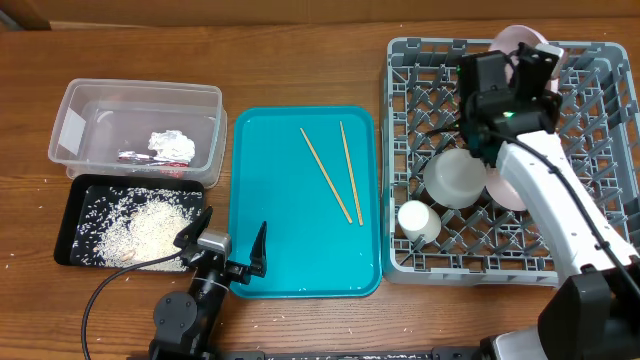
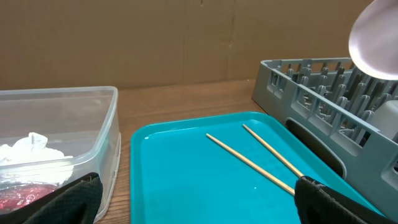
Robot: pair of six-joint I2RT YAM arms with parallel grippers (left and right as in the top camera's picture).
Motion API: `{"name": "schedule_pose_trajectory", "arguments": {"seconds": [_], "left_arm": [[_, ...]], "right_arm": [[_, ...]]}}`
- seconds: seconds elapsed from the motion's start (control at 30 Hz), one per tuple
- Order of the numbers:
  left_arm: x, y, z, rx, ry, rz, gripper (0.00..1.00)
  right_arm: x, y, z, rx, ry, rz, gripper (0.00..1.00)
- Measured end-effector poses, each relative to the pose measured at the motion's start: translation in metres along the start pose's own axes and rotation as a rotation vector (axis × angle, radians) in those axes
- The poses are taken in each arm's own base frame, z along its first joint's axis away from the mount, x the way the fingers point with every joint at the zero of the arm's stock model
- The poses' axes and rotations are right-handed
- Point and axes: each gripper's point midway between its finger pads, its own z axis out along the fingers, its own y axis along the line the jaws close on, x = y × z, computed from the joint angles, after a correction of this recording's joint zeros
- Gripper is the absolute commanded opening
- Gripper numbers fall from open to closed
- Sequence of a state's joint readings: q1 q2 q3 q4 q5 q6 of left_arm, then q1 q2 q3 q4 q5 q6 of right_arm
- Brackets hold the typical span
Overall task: Sort waste into correct bins and load items into the dishwasher
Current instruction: 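Lift the pink plate and carry it over the dish rack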
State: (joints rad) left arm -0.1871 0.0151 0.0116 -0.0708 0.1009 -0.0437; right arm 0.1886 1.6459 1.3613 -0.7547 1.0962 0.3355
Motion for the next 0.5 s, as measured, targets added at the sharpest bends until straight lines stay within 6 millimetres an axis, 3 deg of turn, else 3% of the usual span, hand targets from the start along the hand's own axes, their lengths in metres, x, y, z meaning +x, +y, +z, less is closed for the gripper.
{"name": "schedule_pose_trajectory", "arguments": {"seconds": [0.1, 0.2, 0.3, 0.4, 0.5], "left_arm": [[0.0, 0.0, 0.0, 0.0, 0.0, 0.0, 1.0], [0.0, 0.0, 0.0, 0.0, 0.0, 0.0, 1.0], [0.0, 0.0, 0.0, 0.0, 0.0, 0.0, 1.0], [0.0, 0.0, 0.0, 0.0, 0.0, 0.0, 1.0], [0.0, 0.0, 0.0, 0.0, 0.0, 0.0, 1.0]], "right_arm": [[0.008, 0.004, 0.002, -0.028, 0.032, -0.025, 0.05], [0.028, 0.017, 0.004, -0.069, 0.098, -0.103, 0.11], [0.045, 0.021, 0.003, -0.08, 0.153, -0.158, 0.25], [0.056, 0.031, -0.011, -0.13, 0.181, -0.201, 0.31], [0.055, 0.047, -0.04, -0.223, 0.164, -0.223, 0.37]]}}
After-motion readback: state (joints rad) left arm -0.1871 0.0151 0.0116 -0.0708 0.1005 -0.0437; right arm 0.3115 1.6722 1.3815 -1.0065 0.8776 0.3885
